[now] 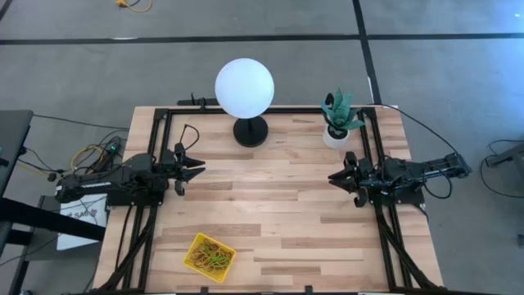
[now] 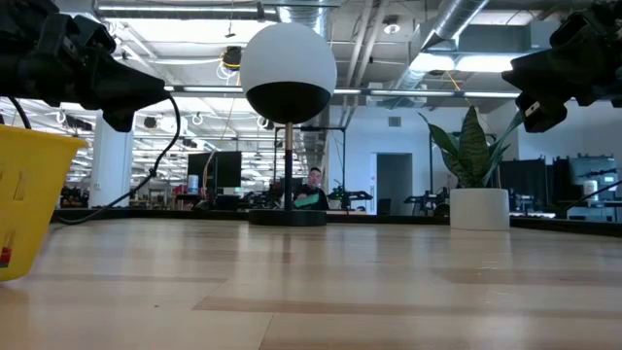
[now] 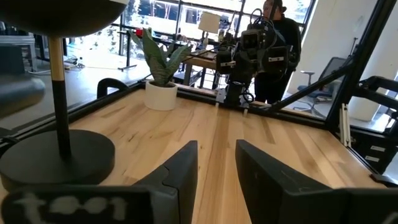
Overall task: Pick and place items into bin
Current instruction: Return to Home Position
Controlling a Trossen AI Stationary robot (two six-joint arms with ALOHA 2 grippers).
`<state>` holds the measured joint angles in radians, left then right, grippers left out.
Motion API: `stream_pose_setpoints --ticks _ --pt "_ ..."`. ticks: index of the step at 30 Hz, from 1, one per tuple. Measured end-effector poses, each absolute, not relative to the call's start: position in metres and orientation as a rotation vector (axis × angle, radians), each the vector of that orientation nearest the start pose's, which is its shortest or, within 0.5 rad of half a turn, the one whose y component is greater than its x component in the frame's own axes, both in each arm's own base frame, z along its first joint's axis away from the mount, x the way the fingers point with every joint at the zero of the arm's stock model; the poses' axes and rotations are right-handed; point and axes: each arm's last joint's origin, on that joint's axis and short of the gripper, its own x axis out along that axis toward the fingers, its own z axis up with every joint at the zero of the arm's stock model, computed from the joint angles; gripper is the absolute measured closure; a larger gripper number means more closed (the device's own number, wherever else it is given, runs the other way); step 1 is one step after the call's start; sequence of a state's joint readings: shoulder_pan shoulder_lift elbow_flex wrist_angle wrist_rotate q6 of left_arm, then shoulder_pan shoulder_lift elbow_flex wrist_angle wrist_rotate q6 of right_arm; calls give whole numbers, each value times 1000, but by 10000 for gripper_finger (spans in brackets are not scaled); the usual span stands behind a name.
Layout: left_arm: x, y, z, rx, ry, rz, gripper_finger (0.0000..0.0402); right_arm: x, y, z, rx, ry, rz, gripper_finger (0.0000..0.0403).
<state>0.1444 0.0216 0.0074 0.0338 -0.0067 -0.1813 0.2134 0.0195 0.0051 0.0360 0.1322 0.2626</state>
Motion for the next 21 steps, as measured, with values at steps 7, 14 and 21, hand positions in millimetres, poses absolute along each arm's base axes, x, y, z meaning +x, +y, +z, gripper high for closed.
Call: stream_pose_setpoints --ticks 7,14,21 --pt "98 14 168 -178 -33 149 304 97 17 167 266 -10 83 336" --pt "98 14 168 -180 -33 149 304 97 17 167 266 -10 83 336" --pt "98 14 168 -176 -33 149 304 97 17 167 266 -10 84 336"
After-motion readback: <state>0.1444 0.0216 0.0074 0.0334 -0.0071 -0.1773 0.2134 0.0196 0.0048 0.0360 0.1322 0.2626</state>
